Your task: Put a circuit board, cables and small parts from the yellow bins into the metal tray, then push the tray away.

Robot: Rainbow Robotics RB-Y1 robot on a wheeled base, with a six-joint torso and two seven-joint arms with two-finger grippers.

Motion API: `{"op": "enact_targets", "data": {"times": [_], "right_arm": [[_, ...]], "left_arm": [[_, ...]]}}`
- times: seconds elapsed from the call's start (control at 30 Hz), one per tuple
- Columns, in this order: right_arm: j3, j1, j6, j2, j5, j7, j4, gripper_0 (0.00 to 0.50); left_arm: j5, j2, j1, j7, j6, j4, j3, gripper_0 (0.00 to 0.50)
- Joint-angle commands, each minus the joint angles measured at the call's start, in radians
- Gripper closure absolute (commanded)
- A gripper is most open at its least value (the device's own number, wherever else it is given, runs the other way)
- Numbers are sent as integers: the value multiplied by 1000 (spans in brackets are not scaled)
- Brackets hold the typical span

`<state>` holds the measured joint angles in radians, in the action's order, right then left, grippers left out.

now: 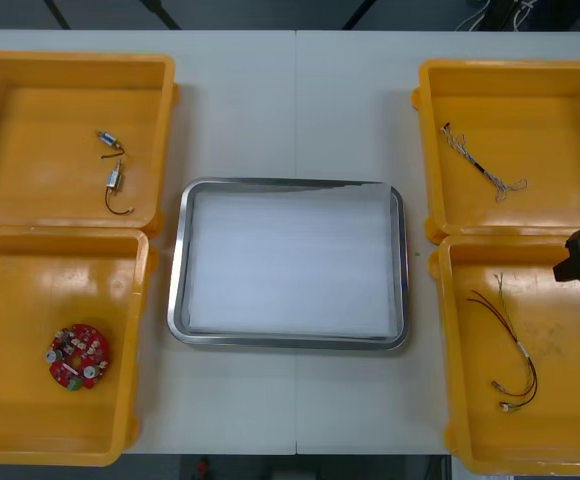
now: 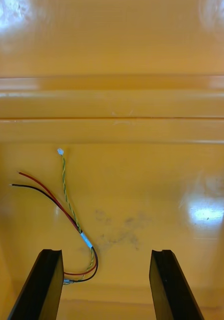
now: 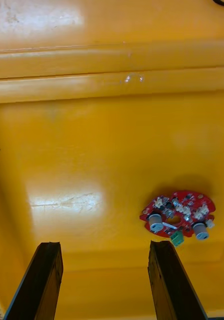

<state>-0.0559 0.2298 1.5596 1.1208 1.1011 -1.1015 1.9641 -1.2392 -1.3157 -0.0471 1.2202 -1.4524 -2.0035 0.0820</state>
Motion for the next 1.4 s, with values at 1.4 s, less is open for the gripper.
{"op": "enact_targets", "data": {"times": [1.4], "right_arm": [[-107, -303, -213, -128, -293, -365, 137, 0]], "left_arm": [[142, 69, 300, 335, 380, -159, -105, 0]]}}
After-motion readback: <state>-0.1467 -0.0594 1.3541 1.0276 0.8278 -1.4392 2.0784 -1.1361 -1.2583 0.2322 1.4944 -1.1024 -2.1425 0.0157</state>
